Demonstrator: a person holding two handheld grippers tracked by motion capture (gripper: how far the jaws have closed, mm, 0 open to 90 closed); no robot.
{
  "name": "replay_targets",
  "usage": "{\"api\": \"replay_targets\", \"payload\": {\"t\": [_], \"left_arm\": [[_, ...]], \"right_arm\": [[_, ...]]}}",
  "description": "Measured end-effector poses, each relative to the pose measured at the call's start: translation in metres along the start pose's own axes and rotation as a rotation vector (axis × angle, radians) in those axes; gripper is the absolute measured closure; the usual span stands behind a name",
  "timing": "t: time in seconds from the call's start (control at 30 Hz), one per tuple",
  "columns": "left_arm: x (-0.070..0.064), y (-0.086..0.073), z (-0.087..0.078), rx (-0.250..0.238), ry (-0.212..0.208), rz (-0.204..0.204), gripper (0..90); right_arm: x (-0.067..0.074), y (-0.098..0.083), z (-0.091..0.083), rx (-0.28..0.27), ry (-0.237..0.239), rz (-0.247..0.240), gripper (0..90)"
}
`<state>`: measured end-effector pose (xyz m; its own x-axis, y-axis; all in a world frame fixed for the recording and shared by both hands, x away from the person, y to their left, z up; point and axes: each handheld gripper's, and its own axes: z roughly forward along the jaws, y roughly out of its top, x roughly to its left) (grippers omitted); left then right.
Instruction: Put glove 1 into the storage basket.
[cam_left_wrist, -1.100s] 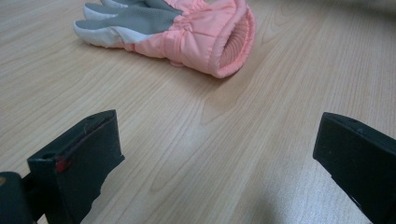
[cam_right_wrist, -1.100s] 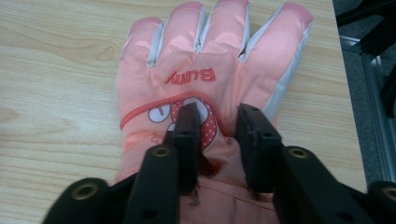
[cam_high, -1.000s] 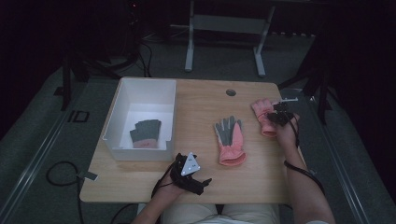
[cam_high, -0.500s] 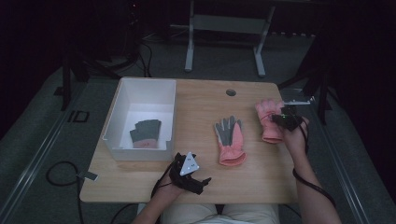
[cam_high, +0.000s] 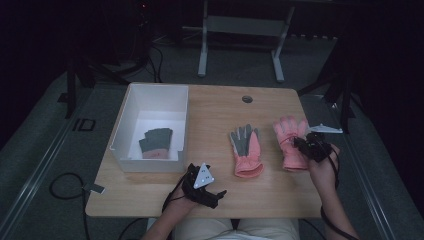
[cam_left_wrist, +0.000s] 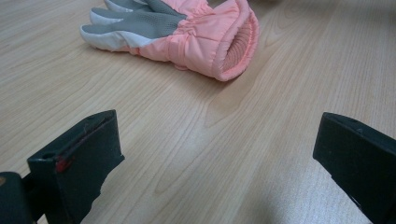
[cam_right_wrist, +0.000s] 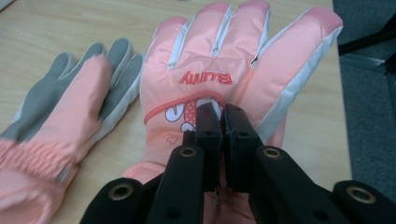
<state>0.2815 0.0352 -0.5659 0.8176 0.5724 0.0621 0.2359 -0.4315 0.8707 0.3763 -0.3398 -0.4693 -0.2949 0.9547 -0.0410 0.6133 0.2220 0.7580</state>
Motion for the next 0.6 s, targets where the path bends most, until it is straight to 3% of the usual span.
{"api": "replay_targets", "payload": {"t": [0.1, 0.23, 0.47, 0.6], "left_arm": [[0.0, 0.0, 0.0, -0.003, -0.001, 0.005, 0.7], [-0.001, 0.0, 0.0, -0.002, -0.004, 0.009, 0.7], [0.0, 0.001, 0.0, -0.004, -0.002, 0.01, 0.7], [-0.001, 0.0, 0.001, 0.01, -0.009, 0.011, 0.7]], "right_arm": [[0.004, -0.015, 0.0, 0.004, 0.025, -0.004, 85.7], [0.006, -0.021, 0.006, 0.027, 0.019, -0.016, 85.7], [-0.003, -0.04, 0.038, 0.073, 0.009, 0.04, 84.6], [-0.006, -0.042, 0.042, 0.067, 0.018, 0.045, 82.7]]}}
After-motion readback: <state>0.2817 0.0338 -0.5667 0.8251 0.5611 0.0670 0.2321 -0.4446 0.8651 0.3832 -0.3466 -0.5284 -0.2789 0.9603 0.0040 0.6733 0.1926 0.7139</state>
